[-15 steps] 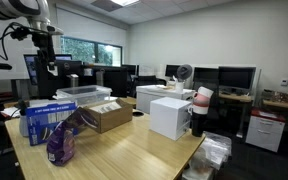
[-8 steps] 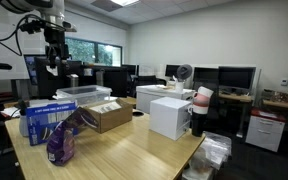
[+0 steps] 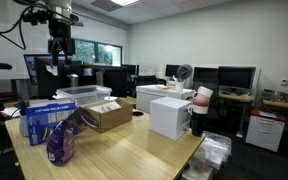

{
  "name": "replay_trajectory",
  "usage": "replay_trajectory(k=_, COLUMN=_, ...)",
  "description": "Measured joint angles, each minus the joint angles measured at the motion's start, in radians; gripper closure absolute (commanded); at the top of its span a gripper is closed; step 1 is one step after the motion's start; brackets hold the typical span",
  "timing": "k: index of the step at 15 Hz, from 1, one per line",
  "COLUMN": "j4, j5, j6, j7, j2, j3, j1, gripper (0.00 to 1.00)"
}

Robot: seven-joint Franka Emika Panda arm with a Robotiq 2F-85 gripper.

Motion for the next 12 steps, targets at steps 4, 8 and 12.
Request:
replay_trajectory(k=4, j4=0.018, j5=-0.042, j6=-0.066, j7=-0.017, j2=-0.020, j3=-0.004, j1=-0.017, gripper=0.00)
replay_trajectory(k=8, j4=0.027, j5=-0.102, j6=-0.095, j7=-0.017, j2=-0.051, j3=0.011, j1=-0.020, gripper=0.00)
replay_trajectory(k=12, j4=0.027, j5=-0.109, j6=-0.097, j7=-0.016, j2=-0.071, j3=0.026, j1=-0.020, gripper=0.00)
